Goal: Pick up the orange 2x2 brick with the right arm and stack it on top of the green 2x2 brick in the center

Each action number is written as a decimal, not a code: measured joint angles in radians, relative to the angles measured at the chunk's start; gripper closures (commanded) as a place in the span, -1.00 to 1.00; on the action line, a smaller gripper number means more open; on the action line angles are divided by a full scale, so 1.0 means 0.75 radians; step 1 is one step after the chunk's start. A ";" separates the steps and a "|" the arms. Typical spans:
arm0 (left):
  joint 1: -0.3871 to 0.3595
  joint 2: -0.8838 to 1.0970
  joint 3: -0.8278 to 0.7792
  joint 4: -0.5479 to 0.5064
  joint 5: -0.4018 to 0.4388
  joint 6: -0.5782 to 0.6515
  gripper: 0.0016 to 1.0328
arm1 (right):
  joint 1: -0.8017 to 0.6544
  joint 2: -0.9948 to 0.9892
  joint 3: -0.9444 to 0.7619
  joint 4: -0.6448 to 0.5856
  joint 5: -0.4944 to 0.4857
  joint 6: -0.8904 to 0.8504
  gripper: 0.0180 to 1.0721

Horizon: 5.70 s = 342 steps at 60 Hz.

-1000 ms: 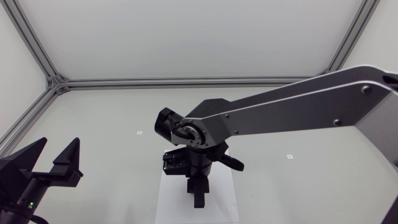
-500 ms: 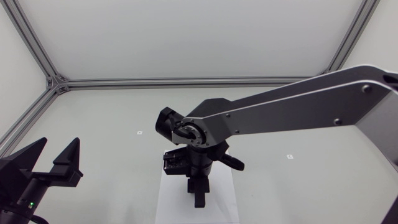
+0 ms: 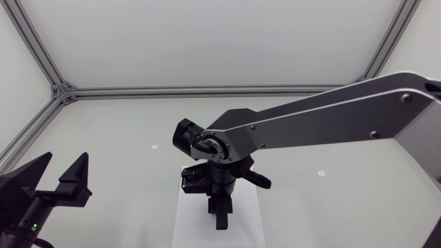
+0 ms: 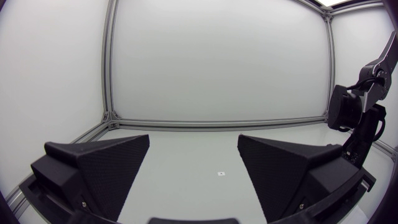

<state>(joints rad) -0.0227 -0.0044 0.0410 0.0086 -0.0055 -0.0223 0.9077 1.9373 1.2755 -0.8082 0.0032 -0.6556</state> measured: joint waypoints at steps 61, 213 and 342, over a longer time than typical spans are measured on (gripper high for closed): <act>0.000 0.000 0.000 0.000 -0.001 0.000 -0.92 | 0.000 0.020 -0.009 -0.035 0.001 0.001 0.48; 0.001 0.000 0.000 0.000 -0.001 0.001 -0.92 | 0.000 0.027 0.005 -0.003 -0.018 -0.005 0.47; 0.000 0.000 0.000 0.000 0.000 0.000 -0.92 | -0.001 0.026 0.015 -0.021 -0.019 0.008 -0.93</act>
<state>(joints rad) -0.0227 -0.0044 0.0410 0.0086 -0.0055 -0.0223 0.9073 1.9572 1.2869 -0.8238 -0.0109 -0.6498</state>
